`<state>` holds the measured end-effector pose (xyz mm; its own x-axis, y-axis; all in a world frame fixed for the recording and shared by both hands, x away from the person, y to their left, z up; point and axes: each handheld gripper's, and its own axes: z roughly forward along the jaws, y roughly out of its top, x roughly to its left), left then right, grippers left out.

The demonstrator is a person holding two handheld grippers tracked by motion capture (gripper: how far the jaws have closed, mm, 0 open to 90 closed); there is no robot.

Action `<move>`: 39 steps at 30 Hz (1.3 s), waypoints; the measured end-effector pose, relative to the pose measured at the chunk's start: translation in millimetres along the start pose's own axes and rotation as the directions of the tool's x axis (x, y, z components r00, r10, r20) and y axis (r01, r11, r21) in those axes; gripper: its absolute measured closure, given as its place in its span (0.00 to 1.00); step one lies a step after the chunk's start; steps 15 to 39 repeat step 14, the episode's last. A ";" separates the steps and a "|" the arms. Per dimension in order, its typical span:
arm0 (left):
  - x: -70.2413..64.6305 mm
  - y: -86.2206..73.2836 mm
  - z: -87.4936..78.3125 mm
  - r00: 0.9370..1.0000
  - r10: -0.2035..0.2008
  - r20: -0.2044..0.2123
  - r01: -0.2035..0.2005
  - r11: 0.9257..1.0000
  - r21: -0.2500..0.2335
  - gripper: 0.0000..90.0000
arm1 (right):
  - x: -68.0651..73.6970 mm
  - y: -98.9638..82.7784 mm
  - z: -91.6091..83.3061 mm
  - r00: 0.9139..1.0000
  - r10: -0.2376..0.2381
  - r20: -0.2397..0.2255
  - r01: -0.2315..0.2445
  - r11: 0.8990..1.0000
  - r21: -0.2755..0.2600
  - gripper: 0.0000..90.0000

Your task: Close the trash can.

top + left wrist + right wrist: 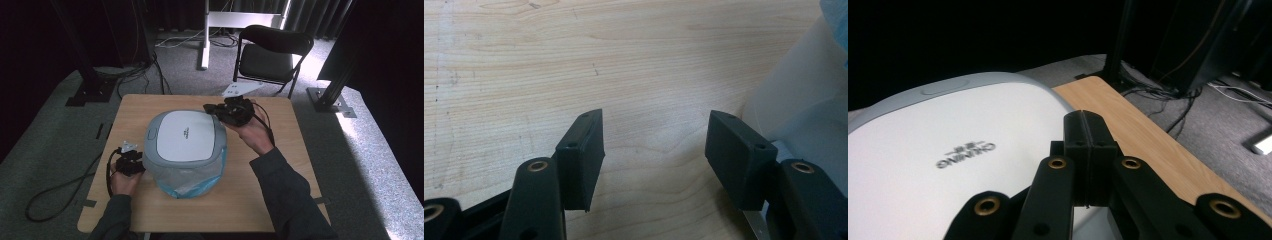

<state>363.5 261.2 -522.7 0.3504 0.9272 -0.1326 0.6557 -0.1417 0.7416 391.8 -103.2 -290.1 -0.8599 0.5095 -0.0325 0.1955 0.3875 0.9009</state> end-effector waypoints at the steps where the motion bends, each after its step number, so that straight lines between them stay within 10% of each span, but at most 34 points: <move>1: -0.1 0.0 0.1 1.000 -0.001 0.000 0.001 1.000 0.000 0.46 | -1.9 -1.0 -1.3 1.000 0.005 0.005 -0.005 1.000 -0.001 1.00; 14: 0.2 -0.1 0.8 1.000 -0.003 0.000 0.003 1.000 0.000 0.46 | -24.9 -16.1 -17.6 0.996 0.049 0.080 -0.048 0.999 -0.008 1.00; 39: 0.2 -0.1 0.8 1.000 -0.003 0.000 0.003 1.000 0.000 0.46 | -24.9 -16.1 -17.6 0.996 0.049 0.080 -0.048 0.999 -0.008 1.00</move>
